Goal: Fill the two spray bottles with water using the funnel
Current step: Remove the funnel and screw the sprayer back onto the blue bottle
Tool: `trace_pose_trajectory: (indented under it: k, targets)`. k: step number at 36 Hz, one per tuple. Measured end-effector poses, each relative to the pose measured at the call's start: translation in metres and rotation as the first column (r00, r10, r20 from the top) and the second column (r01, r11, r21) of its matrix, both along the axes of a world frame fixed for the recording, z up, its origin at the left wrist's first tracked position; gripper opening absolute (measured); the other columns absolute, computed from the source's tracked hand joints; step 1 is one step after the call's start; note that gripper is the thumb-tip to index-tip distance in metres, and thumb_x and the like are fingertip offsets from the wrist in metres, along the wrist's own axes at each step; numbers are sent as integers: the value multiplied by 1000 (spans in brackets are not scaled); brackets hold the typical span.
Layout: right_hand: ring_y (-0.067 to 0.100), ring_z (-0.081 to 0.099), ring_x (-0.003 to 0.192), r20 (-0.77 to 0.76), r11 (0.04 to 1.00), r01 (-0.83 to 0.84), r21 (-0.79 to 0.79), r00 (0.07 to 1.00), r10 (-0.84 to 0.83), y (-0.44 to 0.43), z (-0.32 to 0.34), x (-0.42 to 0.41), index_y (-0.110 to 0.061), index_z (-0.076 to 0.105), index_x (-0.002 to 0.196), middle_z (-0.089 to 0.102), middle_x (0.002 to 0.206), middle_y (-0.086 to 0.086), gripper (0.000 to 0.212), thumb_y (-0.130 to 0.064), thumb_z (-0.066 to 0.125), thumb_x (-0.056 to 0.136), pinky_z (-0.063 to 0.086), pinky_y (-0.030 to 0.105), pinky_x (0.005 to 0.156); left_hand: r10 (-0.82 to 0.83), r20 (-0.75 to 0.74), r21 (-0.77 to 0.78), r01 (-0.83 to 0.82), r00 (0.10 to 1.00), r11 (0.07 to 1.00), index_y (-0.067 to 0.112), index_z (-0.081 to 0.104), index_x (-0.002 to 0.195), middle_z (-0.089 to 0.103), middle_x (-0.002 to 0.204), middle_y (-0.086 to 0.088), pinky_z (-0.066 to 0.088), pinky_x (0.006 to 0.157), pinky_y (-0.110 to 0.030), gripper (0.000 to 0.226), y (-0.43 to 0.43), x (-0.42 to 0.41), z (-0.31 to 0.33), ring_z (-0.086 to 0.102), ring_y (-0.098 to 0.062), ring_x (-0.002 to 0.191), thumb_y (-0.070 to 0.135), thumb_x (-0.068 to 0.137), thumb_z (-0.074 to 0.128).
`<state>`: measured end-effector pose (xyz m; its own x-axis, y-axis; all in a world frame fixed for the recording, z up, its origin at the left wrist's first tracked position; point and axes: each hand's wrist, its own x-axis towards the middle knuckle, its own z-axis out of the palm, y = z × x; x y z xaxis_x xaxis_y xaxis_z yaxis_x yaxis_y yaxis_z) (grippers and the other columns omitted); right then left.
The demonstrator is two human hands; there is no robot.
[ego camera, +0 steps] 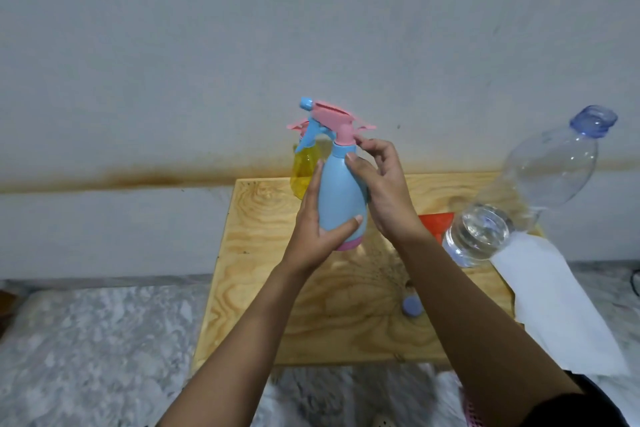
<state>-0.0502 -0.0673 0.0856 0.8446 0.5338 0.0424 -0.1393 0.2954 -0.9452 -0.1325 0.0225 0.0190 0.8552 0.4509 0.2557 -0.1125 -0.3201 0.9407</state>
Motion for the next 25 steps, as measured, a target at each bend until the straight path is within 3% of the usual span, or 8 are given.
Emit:
trace_pose_trajectory:
  k: [2, 5, 7, 9, 14, 21, 25]
  targets:
    - [2, 66, 86, -26, 1000, 11, 29, 1000, -10, 0, 3, -1, -12, 53, 108, 63, 109, -2, 16, -11, 55, 92, 52, 20, 71, -2, 1, 7, 2, 1000, 1000, 43, 15, 145, 34, 147, 14, 46, 102, -36, 94, 0, -2, 4, 43, -4, 128, 27, 75, 75]
    - [4, 64, 83, 38, 998, -33, -62, 999, 35, 2, 10, -2, -19, 61, 103, 66, 98, -2, 12, -17, 52, 94, 52, 21, 74, -12, -7, 24, 12, 1000, 1000, 50, 14, 142, 35, 145, 16, 48, 100, -35, 93, 0, -5, 8, 44, -3, 126, 27, 76, 75]
    - [7, 64, 81, 47, 996, -32, -80, 998, 36, 3, 13, -2, -15, 57, 100, 66, 97, 2, 10, -14, 58, 91, 52, 22, 75, -21, -6, 18, 21, 1000, 1000, 48, 14, 144, 35, 143, 17, 49, 97, -35, 93, 0, -7, 10, 46, -3, 124, 26, 77, 75]
    - [12, 64, 85, 48, 998, 0, -69, 999, 4, 3, 15, -2, -11, 50, 103, 63, 103, 8, 23, -10, 64, 86, 52, 25, 78, -32, -5, 17, 32, 999, 999, 45, 14, 145, 34, 142, 22, 50, 96, -31, 93, 0, -8, 12, 45, -2, 123, 24, 78, 75]
    - [7, 63, 86, 60, 991, -117, -65, 991, 121, -5, 25, 0, -12, 60, 110, 66, 99, -1, 18, -12, 51, 94, 50, 20, 77, -58, 4, 18, 58, 998, 998, 48, 15, 142, 34, 137, 32, 49, 93, -23, 91, -2, -11, 21, 46, 0, 122, 23, 78, 74]
    - [12, 61, 87, 187, 987, 68, -146, 982, -40, -4, 33, -8, -3, 61, 108, 65, 96, 8, 22, -14, 62, 89, 49, 25, 81, -41, -21, 49, 42, 999, 998, 48, 13, 145, 33, 144, 15, 47, 99, -41, 93, -8, -12, 25, 42, -7, 128, 35, 76, 74]
    - [10, 58, 82, 355, 950, 160, -268, 933, -57, 1, 36, -12, -10, 63, 105, 63, 87, -2, 21, -25, 59, 91, 47, 24, 75, 33, -29, 66, -31, 999, 997, 48, 11, 145, 34, 128, 27, 45, 91, -21, 95, -16, -12, 24, 42, 11, 116, 32, 77, 75]
